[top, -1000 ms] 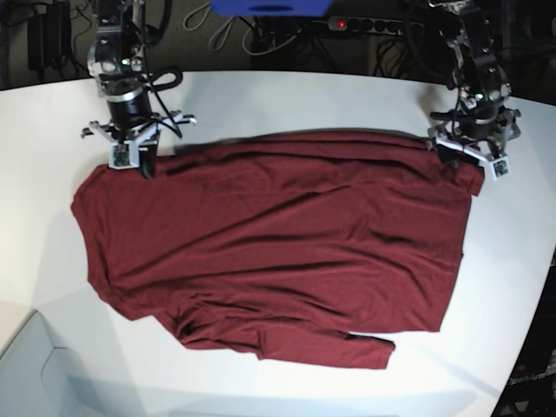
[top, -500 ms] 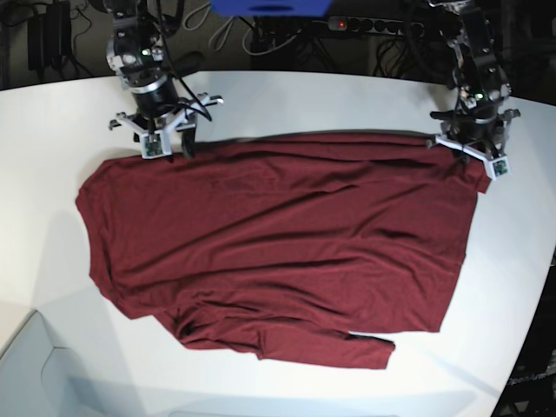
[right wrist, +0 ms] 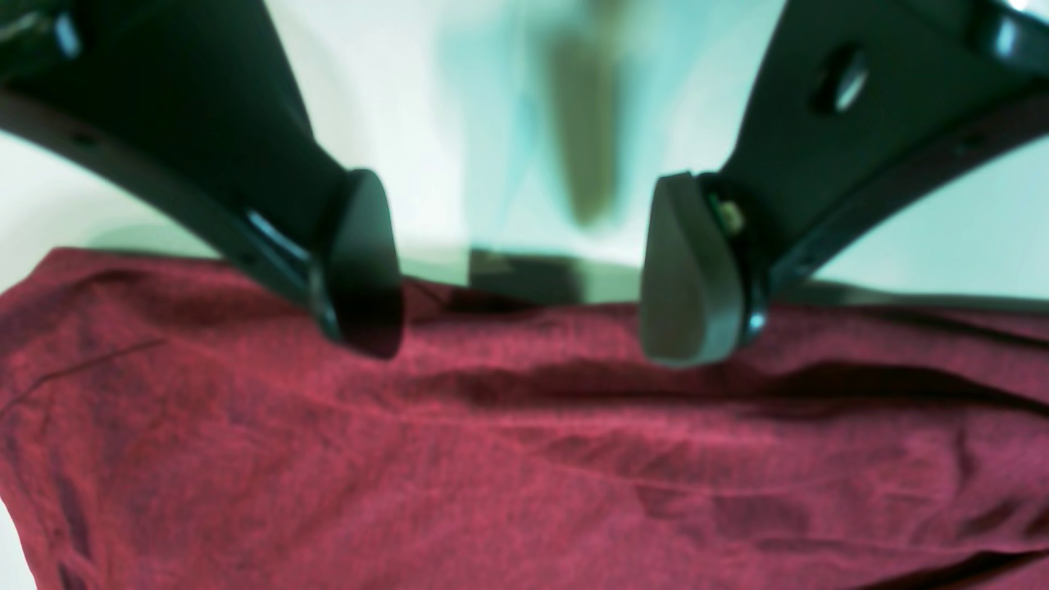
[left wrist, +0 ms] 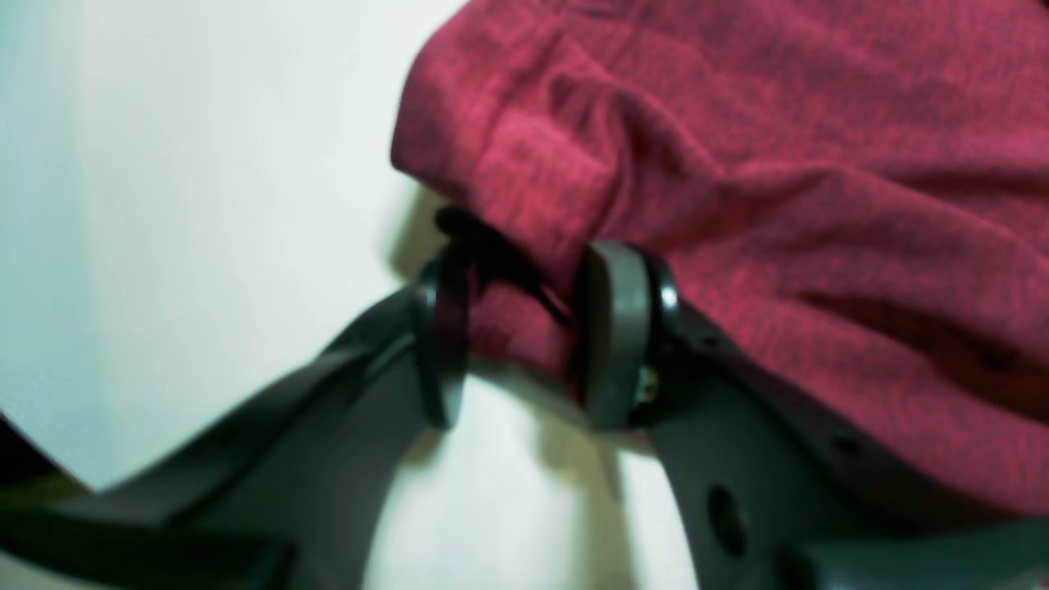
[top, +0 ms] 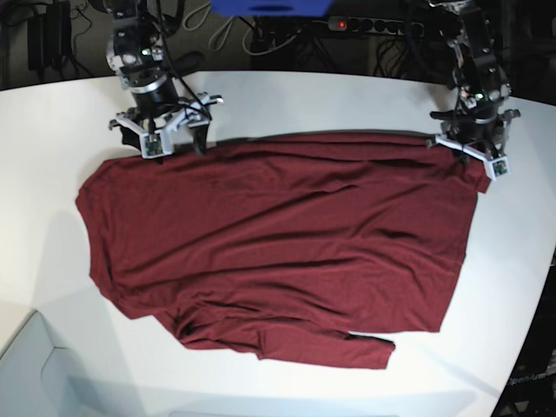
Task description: Layout the t-shirt on the table in an organized manner, then fold the t-shirt properly
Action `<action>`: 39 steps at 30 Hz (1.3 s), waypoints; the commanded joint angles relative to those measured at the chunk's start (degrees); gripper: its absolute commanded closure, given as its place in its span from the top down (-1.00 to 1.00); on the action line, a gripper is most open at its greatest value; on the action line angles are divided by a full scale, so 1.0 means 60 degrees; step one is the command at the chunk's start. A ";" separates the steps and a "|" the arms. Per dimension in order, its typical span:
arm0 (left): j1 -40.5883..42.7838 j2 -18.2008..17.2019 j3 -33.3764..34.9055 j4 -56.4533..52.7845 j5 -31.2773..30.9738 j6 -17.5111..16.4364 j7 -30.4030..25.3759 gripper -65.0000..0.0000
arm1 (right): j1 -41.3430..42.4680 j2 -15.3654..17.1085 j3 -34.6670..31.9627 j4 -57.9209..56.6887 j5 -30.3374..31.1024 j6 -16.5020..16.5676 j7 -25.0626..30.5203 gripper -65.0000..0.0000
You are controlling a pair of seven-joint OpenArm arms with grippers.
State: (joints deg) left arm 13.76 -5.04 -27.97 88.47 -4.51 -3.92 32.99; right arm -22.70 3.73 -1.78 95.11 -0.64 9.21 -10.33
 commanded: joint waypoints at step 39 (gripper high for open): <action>0.1494 -0.0003 -0.1002 0.2538 0.0012 -0.1024 0.0120 -0.99 | -0.1704 0.0412 0.0451 0.1328 0.0056 0.0025 0.0293 -1.00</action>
State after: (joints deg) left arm 22.87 -4.43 -33.54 102.48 -4.80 -10.61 34.96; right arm -32.58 5.78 0.49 101.91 -0.43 9.76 -9.91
